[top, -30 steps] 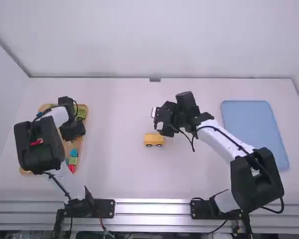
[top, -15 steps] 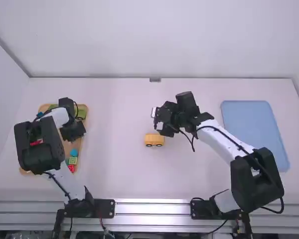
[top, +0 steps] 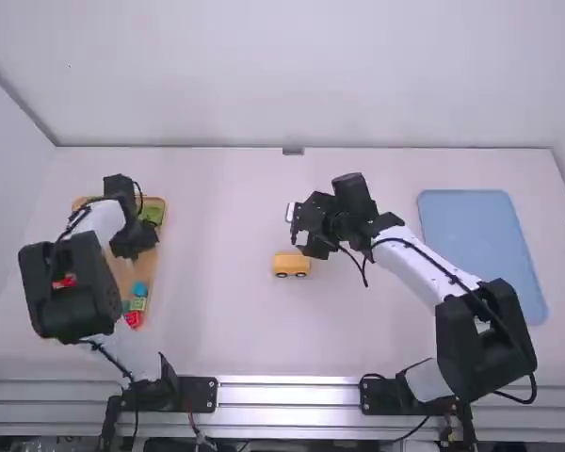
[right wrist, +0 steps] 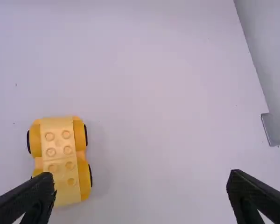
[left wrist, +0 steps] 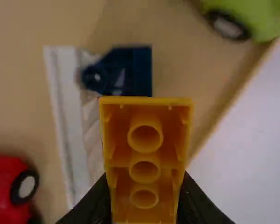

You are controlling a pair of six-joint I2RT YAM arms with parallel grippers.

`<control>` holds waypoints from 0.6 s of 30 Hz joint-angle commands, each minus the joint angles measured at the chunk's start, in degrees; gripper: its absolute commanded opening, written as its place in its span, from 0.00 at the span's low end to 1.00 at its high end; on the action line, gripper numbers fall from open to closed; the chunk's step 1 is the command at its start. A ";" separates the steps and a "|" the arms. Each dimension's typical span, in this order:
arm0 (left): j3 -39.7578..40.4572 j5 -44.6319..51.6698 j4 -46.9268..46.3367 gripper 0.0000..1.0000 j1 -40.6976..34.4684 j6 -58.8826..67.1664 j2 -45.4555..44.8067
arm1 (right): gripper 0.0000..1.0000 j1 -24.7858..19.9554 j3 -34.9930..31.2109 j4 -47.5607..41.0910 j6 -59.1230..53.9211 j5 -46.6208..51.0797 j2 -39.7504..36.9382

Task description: Assemble lego blocks to make yellow taxi

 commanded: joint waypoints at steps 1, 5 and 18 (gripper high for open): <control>0.04 0.22 0.20 0.06 -1.66 0.72 -8.13 | 0.98 0.15 0.81 1.70 4.17 -1.62 -1.05; -5.53 2.73 4.83 0.07 -5.90 4.57 -20.11 | 0.98 -0.44 0.81 8.26 14.16 -5.95 -0.98; -24.09 49.07 31.80 0.11 -14.01 22.18 -34.60 | 0.98 -6.14 1.49 45.68 38.51 -43.04 13.29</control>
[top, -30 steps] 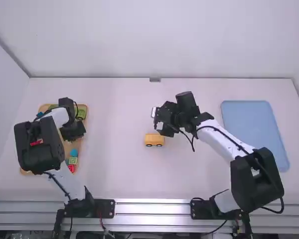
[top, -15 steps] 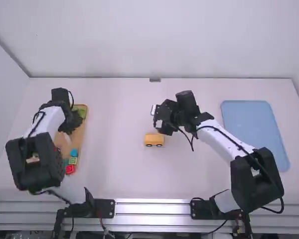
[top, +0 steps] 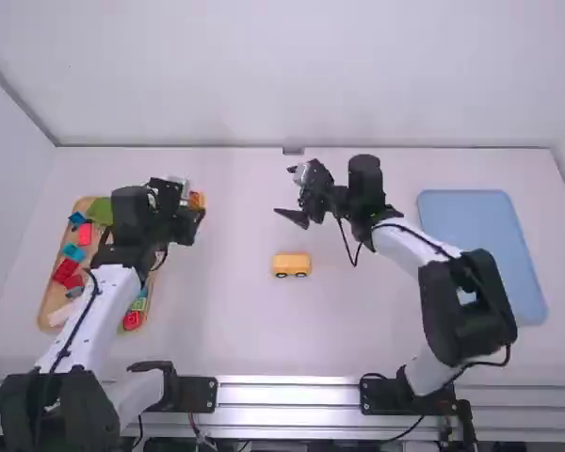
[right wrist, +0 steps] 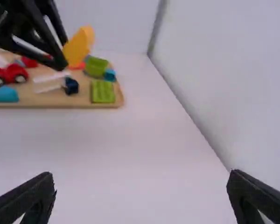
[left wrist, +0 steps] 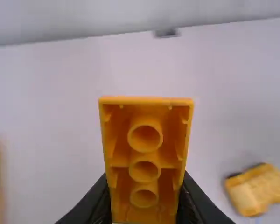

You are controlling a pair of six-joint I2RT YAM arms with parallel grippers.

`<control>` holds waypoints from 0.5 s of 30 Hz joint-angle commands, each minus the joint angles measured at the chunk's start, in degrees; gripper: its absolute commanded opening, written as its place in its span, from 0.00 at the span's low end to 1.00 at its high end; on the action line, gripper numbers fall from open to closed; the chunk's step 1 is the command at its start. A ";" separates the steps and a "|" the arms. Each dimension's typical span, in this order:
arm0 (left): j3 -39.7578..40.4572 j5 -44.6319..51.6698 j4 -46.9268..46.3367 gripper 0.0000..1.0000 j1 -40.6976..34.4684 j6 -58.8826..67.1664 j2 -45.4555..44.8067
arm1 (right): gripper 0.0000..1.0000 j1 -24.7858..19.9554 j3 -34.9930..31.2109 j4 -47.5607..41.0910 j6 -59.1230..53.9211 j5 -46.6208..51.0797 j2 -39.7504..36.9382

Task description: Assemble lego blocks to make yellow taxi

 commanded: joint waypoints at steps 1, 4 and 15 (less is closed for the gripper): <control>-1.97 15.89 3.02 0.11 -1.18 3.04 -0.52 | 0.98 -0.31 1.68 6.49 12.68 -15.87 3.76; -4.13 21.59 9.35 0.08 -2.93 4.83 0.96 | 0.98 0.31 3.06 18.14 21.81 -24.61 7.76; -6.73 30.95 29.46 0.03 -8.79 6.84 10.80 | 0.87 3.43 9.62 25.81 39.95 -35.21 12.39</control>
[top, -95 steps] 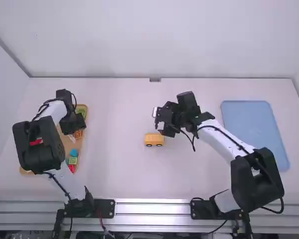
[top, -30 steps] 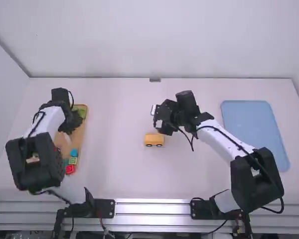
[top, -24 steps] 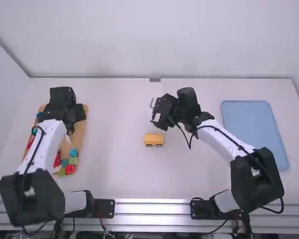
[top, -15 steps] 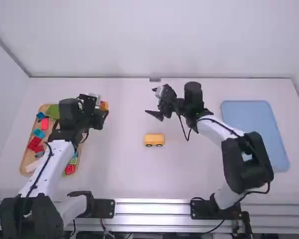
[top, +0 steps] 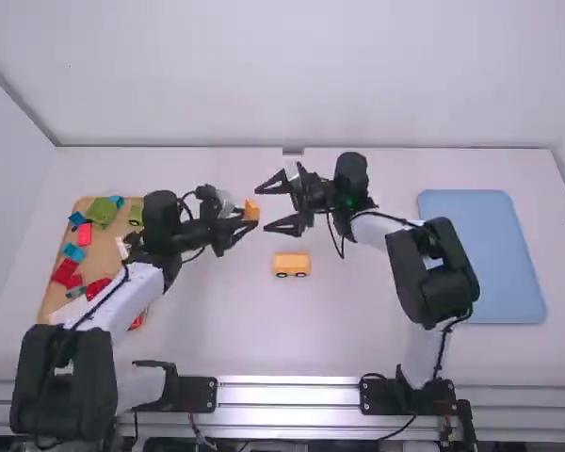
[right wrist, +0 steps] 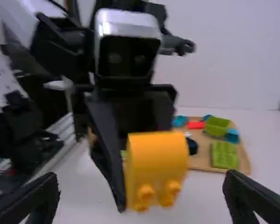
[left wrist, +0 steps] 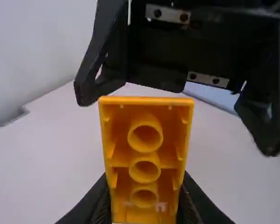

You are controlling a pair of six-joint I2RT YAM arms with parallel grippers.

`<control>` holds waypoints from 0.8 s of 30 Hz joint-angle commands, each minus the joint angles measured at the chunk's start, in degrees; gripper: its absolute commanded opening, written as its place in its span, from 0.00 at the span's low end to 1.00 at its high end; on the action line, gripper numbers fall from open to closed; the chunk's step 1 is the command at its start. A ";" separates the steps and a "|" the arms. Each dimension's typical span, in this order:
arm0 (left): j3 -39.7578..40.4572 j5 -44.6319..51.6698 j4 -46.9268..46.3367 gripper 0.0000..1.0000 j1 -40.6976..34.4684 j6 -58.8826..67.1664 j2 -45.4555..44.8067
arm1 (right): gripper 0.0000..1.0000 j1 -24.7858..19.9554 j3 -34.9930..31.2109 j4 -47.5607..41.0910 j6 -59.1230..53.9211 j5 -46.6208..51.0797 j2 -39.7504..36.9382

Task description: Assemble lego blocks to make yellow taxi

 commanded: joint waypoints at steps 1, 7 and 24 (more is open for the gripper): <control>-0.50 4.63 2.89 0.03 -0.66 0.92 3.13 | 0.82 0.17 2.62 0.24 7.50 -4.50 0.48; -0.50 11.41 13.44 0.02 -0.66 -0.22 8.81 | 0.61 0.17 2.54 -0.09 9.84 -4.48 0.44; -0.50 11.87 23.43 0.03 -0.66 -8.57 11.04 | 0.37 0.17 2.54 -7.67 -0.81 -4.50 0.44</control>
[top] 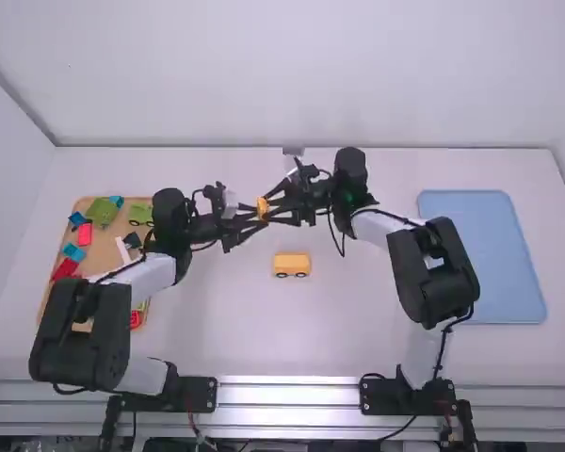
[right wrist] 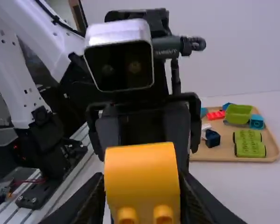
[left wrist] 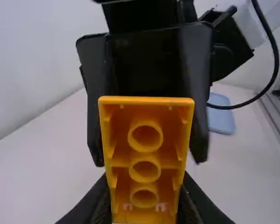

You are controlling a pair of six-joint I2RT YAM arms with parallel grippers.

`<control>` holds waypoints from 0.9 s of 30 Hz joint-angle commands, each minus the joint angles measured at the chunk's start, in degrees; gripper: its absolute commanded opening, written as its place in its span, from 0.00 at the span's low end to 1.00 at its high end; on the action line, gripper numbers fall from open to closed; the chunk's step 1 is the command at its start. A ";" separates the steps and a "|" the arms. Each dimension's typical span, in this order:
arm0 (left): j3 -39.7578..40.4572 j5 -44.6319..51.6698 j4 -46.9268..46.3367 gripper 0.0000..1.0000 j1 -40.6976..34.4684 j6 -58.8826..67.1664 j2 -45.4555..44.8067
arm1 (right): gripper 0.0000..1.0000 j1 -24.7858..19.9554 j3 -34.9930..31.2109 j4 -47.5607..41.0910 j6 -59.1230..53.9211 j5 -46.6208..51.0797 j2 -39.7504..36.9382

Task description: Assemble lego blocks to make yellow taxi

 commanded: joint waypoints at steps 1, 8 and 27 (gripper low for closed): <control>-0.46 -0.17 0.72 0.03 -0.09 -1.66 0.20 | 0.34 0.44 1.16 -1.27 -4.31 -2.40 0.44; -0.46 -0.15 0.28 0.43 -0.09 -1.44 0.22 | 0.19 0.44 1.16 -1.16 -4.85 -2.38 0.44; -0.46 -0.35 -3.43 0.99 -0.04 -1.25 0.20 | 0.10 -11.50 1.16 7.23 8.00 28.57 0.42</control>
